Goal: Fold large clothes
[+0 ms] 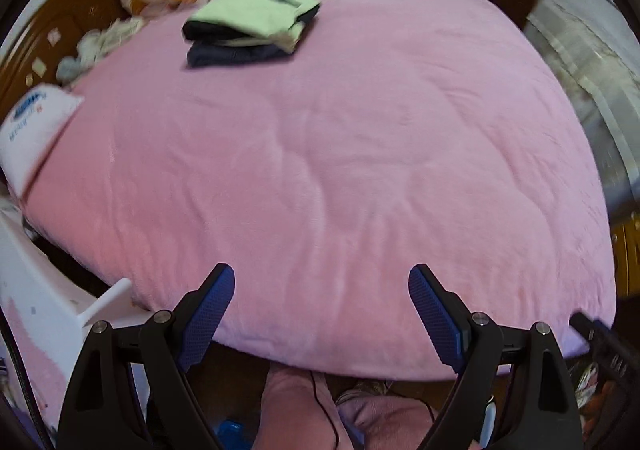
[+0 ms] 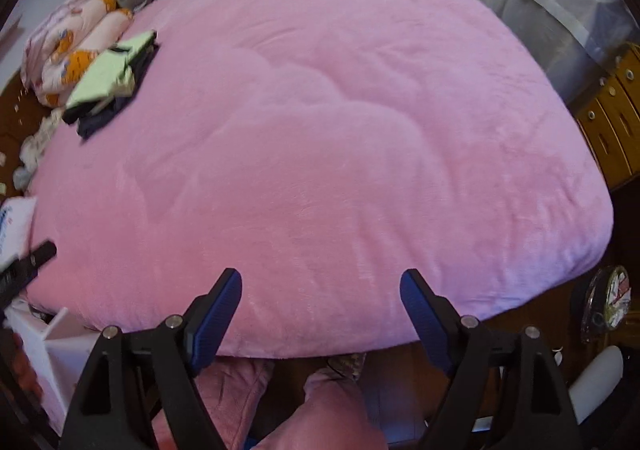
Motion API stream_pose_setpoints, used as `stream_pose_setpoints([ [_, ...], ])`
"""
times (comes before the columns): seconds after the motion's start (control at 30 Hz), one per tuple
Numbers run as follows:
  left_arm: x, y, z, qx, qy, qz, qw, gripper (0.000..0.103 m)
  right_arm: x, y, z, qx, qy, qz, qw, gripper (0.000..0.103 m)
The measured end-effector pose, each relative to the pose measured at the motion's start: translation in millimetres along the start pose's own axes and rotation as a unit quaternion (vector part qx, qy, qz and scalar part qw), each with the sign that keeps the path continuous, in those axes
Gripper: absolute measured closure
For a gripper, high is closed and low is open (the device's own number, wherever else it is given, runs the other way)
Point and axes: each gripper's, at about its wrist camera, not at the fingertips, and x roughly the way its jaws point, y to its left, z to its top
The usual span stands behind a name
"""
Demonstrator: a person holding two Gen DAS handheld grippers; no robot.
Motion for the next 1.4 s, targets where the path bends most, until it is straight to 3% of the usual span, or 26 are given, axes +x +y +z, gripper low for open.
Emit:
stream_pose_setpoints([
  [0.13, -38.6, -22.3, 0.9, 0.003, 0.024, -0.015, 0.9996, 0.015, -37.2, -5.2, 11.8, 0.025, 0.003, 0.042, 0.999, 0.021],
  [0.23, -66.7, -32.7, 6.6, 0.015, -0.004, -0.013, 0.9998, 0.015, -68.1, 0.2, 17.2, 0.020, -0.010, 0.074, 0.997, 0.021],
  [0.47, -113.5, -50.1, 10.3, 0.042, -0.060, 0.001, 0.9973, 0.015, -111.7, 24.8, 15.7, -0.049, -0.033, 0.050, 0.997, 0.021],
  [0.77, -98.6, -45.7, 1.4, 0.040, -0.047, -0.013, 0.9980, 0.015, -118.6, 50.9, 6.6, -0.094, -0.050, 0.040, 0.993, 0.020],
  [0.83, -96.8, -47.7, -0.5, 0.045, -0.044, -0.019, 0.9978, 0.015, -118.2, 53.4, 4.4, -0.097, -0.049, 0.037, 0.993, 0.012],
  [0.93, -95.3, -51.3, -1.4, 0.060, -0.046, -0.015, 0.9970, 0.015, -116.8, 54.5, 3.3, -0.096, -0.044, 0.030, 0.994, 0.009],
  [1.1, -103.2, -56.9, -3.7, 0.074, -0.065, -0.019, 0.9949, 0.002, -123.2, 47.0, 5.7, -0.078, -0.058, 0.023, 0.995, 0.005],
  [1.4, -100.9, -61.1, -1.4, 0.082, -0.051, -0.037, 0.9946, 0.001, -126.7, 46.4, 7.2, -0.073, -0.068, 0.020, 0.995, 0.005],
])
